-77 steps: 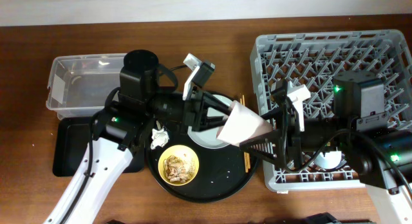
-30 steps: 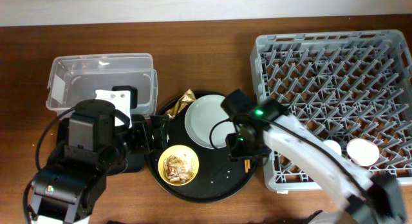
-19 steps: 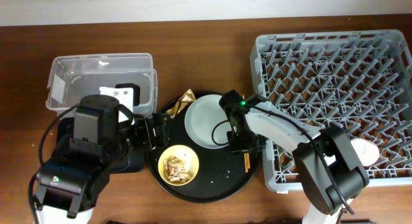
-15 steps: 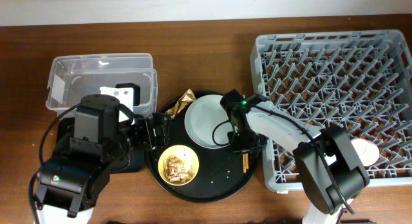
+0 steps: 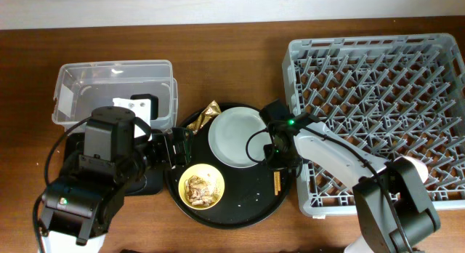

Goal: Sort waste into correct bins and load items into the dishwasher rack
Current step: 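Reach the right gripper to the wooden chopsticks and grasp them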

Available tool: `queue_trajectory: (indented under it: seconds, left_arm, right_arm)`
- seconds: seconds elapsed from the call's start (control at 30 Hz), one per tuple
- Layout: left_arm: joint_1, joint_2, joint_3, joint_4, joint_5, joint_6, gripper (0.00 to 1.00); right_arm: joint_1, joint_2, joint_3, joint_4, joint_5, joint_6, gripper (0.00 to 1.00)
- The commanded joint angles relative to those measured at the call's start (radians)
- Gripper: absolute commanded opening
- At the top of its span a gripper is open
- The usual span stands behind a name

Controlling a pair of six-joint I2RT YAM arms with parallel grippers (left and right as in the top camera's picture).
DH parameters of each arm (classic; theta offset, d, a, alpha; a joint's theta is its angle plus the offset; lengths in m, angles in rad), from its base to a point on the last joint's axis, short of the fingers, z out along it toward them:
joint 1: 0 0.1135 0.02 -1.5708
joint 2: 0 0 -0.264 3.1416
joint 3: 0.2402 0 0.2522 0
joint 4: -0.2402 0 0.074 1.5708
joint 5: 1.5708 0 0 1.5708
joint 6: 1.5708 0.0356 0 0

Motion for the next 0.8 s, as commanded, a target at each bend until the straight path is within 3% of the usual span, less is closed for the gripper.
queue_trajectory:
  seconds: [0.0, 0.2, 0.27, 0.33, 0.47, 0.53, 0.57, 0.6, 0.63, 0.67, 0.77]
  left_arm:
    - [0.002, 0.003, -0.003, -0.002, -0.007, 0.016, 1.0]
    - [0.002, 0.003, -0.003, -0.002, -0.007, 0.016, 1.0]
    - [0.002, 0.003, -0.003, -0.002, -0.007, 0.016, 1.0]
    - [0.002, 0.003, -0.003, -0.002, -0.007, 0.016, 1.0]
    - [0.002, 0.003, -0.003, -0.01, -0.007, 0.016, 1.0]
    - [0.002, 0.003, -0.003, -0.01, -0.007, 0.016, 1.0]
    - [0.002, 0.003, -0.003, -0.01, -0.007, 0.016, 1.0]
    - [0.002, 0.003, -0.003, -0.01, -0.007, 0.016, 1.0]
    - [0.002, 0.003, -0.003, -0.01, -0.007, 0.016, 1.0]
    - [0.002, 0.003, -0.003, -0.01, -0.007, 0.016, 1.0]
    - [0.002, 0.003, -0.003, -0.013, -0.007, 0.016, 1.0]
  right_arm:
    - [-0.003, 0.02, -0.042, 0.01, -0.091, -0.027, 0.13]
    - [-0.003, 0.02, -0.057, 0.023, -0.054, -0.009, 0.16]
    - [0.019, 0.019, -0.057, 0.021, -0.144, -0.074, 0.26]
    - [0.058, 0.016, -0.056, 0.017, -0.142, -0.092, 0.3]
    - [0.068, -0.043, -0.009, -0.039, -0.033, -0.028, 0.29]
    - [0.068, -0.103, 0.016, -0.048, 0.007, 0.035, 0.42]
    - [0.066, -0.116, 0.02, -0.048, 0.062, 0.087, 0.42]
    - [0.056, -0.113, 0.02, -0.047, 0.077, 0.12, 0.35]
    - [0.05, -0.093, 0.02, -0.047, 0.076, 0.136, 0.2]
    - [0.05, -0.058, 0.019, -0.047, 0.085, 0.158, 0.15]
    - [0.049, 0.034, 0.017, -0.03, 0.093, 0.18, 0.12]
